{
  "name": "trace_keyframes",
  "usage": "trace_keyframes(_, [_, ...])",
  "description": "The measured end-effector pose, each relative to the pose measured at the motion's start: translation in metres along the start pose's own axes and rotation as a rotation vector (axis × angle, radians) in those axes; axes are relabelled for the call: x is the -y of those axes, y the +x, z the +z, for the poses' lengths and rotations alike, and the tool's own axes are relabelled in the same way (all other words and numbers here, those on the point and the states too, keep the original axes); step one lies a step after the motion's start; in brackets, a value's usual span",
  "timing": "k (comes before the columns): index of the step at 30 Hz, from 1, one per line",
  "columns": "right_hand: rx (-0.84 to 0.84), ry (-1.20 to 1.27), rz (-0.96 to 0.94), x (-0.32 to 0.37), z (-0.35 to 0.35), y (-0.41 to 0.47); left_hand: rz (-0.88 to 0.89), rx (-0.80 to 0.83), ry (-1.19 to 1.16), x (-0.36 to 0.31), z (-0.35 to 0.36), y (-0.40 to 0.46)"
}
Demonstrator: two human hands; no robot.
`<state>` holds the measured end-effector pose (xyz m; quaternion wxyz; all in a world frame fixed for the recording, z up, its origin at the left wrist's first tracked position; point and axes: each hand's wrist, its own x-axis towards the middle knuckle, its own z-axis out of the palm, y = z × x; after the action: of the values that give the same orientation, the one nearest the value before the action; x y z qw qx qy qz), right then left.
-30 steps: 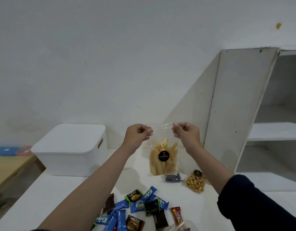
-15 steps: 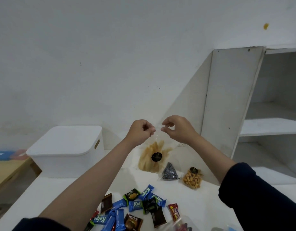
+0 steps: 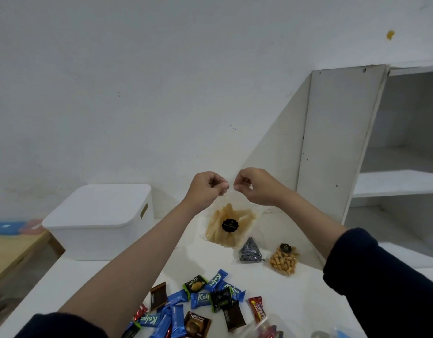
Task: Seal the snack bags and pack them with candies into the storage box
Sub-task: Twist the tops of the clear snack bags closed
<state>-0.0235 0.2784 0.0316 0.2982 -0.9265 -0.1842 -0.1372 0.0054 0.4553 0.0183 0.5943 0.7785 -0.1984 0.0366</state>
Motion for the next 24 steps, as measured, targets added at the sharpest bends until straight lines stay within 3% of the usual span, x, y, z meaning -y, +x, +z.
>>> trace_keyframes(5, [-0.023,0.035,0.027,-0.001,0.001,0.001,-0.028,0.022,-0.099,-0.001,-0.002,-0.001])
trace_keyframes(24, [-0.036,0.083,-0.017,0.010,0.016,0.000,0.063,0.040,0.091,-0.003,-0.008,-0.013])
